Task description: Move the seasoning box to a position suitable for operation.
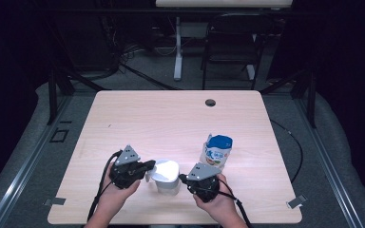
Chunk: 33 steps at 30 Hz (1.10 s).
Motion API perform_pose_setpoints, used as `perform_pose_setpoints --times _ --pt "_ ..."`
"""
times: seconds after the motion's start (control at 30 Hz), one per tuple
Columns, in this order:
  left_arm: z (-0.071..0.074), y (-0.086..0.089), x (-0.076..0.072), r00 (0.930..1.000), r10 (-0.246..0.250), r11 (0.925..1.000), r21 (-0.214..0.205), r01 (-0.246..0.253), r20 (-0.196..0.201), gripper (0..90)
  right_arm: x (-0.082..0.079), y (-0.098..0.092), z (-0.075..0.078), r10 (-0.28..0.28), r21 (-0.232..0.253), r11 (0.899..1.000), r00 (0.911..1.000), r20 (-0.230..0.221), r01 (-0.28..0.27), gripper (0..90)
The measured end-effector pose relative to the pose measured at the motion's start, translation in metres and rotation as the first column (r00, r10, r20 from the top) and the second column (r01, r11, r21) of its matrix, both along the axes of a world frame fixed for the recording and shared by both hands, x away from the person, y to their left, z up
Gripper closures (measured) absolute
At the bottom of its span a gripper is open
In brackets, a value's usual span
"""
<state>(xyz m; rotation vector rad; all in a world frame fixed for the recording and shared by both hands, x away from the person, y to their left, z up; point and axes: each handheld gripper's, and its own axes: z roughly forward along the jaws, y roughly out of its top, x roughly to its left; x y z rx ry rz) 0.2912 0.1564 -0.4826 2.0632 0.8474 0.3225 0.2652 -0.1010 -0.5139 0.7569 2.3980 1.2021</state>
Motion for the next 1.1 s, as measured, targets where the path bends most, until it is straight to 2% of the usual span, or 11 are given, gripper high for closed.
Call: perform_pose_setpoints --times 1.1 --pt "0.0001 0.0011 -0.0004 1.0000 0.000 1.0000 0.002 0.000 -0.002 90.0 -0.0024 -0.0002 0.0056 -0.006 0.026 1.000 0.9997 0.022 0.006 90.0"
